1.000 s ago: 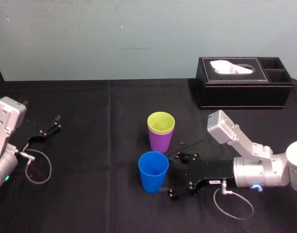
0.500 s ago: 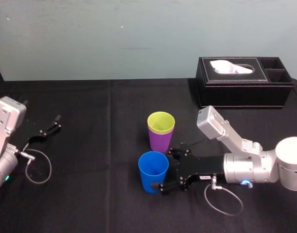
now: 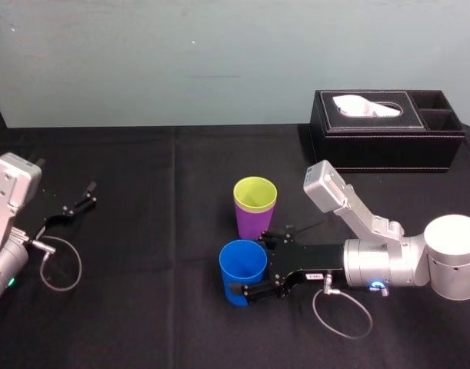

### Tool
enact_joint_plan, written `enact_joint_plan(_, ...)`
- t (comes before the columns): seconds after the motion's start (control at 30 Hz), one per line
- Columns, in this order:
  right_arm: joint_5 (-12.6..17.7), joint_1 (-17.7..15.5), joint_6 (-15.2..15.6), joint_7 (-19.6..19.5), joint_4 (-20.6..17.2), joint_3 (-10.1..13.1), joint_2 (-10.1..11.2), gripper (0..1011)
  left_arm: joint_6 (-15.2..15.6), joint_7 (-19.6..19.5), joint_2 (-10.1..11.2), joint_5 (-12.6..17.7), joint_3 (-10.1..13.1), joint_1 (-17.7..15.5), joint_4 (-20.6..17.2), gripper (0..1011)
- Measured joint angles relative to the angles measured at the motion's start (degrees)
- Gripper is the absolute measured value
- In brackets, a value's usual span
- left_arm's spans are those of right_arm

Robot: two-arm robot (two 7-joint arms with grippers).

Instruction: Stack the three plastic cups sequentially using one hand.

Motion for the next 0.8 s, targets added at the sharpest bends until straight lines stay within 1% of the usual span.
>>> enact_joint_plan(0.2,0.0,-0.1,0.0,0.0,-0.1,0.0,0.1,995,0.0,0.0,0.0,0.0,0.0,0.0,0.0,1011)
enact_joint_plan(0.27,0.0,-0.1,-0.1,0.0,-0.1,0.0,0.1,964,0.0,0.0,0.0,0.0,0.0,0.0,0.0,1011)
enact_joint_plan(0.3,0.0,-0.1,-0.1,0.0,-0.1,0.0,0.1,932,0.0,0.0,0.0,0.0,0.0,0.0,0.0,1011)
enact_joint_plan(0.37,0.0,-0.1,-0.1,0.0,-0.1,0.1,0.1,908,0.0,0.0,0.0,0.0,0.0,0.0,0.0,1011)
enact_joint_plan(0.4,0.0,-0.1,-0.1,0.0,-0.1,0.1,0.1,863,0.0,0.0,0.0,0.0,0.0,0.0,0.0,1011)
enact_joint_plan(0.5,0.0,-0.1,-0.1,0.0,-0.1,0.1,0.1,784,0.0,0.0,0.0,0.0,0.0,0.0,0.0,1011)
enact_joint_plan(0.8,-0.1,-0.1,-0.1,0.0,-0.1,0.1,0.2,735,0.0,0.0,0.0,0.0,0.0,0.0,0.0,1011)
